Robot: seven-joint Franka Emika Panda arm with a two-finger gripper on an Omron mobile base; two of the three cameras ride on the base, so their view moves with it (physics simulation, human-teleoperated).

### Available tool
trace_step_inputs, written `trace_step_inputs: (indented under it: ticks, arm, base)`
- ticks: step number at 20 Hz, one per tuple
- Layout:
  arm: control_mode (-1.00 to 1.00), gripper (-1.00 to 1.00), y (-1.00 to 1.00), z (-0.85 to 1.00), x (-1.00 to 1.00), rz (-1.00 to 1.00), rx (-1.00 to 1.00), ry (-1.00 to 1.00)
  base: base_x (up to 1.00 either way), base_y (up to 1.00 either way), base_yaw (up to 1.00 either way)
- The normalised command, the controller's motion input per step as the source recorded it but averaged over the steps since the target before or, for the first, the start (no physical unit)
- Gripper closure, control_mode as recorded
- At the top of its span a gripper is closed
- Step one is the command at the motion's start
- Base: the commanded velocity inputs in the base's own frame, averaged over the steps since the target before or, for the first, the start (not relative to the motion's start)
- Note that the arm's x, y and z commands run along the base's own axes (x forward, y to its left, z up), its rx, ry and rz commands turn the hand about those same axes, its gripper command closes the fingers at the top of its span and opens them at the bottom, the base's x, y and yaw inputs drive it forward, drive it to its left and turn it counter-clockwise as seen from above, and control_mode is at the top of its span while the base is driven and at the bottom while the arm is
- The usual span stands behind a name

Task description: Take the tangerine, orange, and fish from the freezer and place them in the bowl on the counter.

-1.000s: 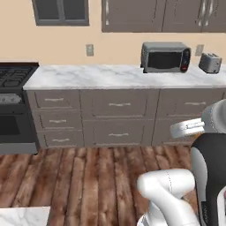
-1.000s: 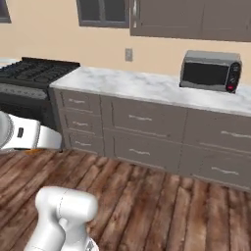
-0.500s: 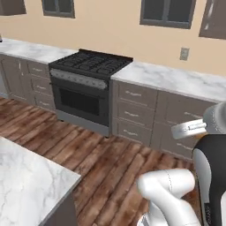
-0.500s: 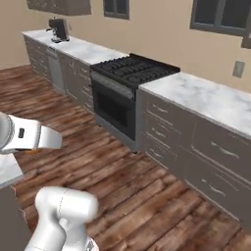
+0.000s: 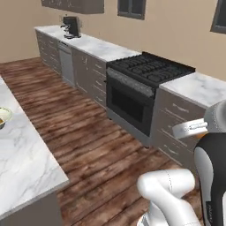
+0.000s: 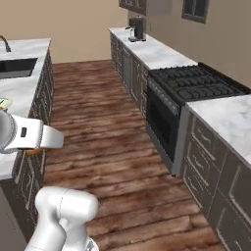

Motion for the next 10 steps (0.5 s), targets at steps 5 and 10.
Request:
trace_step_inputs:
  ticks: [5, 10]
  arm:
    - [1.0, 1.0, 0.0, 0.0, 0.0, 0.0, 0.0, 0.0]
    - [1.0, 1.0, 0.0, 0.0, 0.0, 0.0, 0.0, 0.0]
  base:
    - [0.57, -0.62, 0.7]
    - [0.59, -0.62, 0.68]
